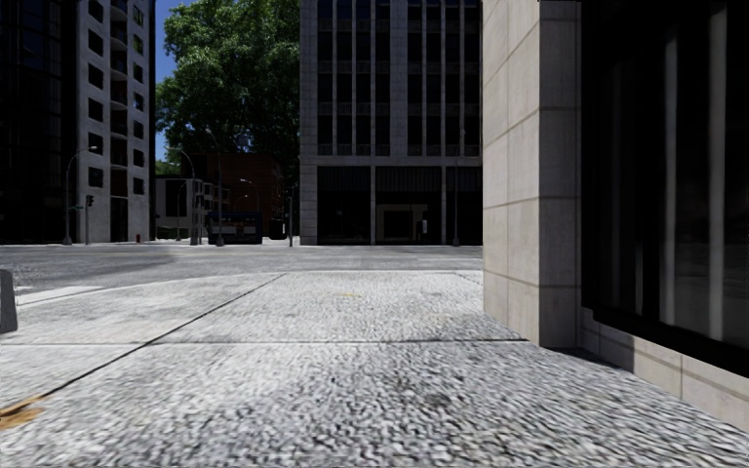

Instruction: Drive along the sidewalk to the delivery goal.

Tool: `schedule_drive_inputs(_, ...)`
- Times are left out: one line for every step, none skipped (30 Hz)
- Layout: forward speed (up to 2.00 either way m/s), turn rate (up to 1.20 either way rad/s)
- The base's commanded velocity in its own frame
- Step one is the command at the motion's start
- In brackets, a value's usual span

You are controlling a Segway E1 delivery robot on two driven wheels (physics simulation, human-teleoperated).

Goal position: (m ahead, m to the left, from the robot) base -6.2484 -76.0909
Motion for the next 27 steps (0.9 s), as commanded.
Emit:
schedule_drive_inputs(2.0,0.0)
schedule_drive_inputs(2.0,0.0)
schedule_drive_inputs(2.0,0.0)
schedule_drive_inputs(2.0,0.0)
schedule_drive_inputs(2.0,0.0)
schedule_drive_inputs(2.0,0.0)
schedule_drive_inputs(2.0,0.0)
schedule_drive_inputs(2.0,0.0)
schedule_drive_inputs(2.0,0.0)
schedule_drive_inputs(2.0,0.0)
schedule_drive_inputs(2.0,0.0)
schedule_drive_inputs(2.0,0.0)
schedule_drive_inputs(2.0,0.0)
schedule_drive_inputs(2.0,0.0)
schedule_drive_inputs(2.0,0.0)
schedule_drive_inputs(2.0,0.0)
schedule_drive_inputs(2.0,0.0)
schedule_drive_inputs(2.0,0.0)
schedule_drive_inputs(2.0,0.0)
schedule_drive_inputs(2.0,0.0)
schedule_drive_inputs(2.0,0.0)
schedule_drive_inputs(2.0,0.0)
schedule_drive_inputs(2.0,0.0)
schedule_drive_inputs(2.0,0.0)
schedule_drive_inputs(2.0,0.0)
schedule_drive_inputs(2.0,0.0)
schedule_drive_inputs(2.0,0.0)
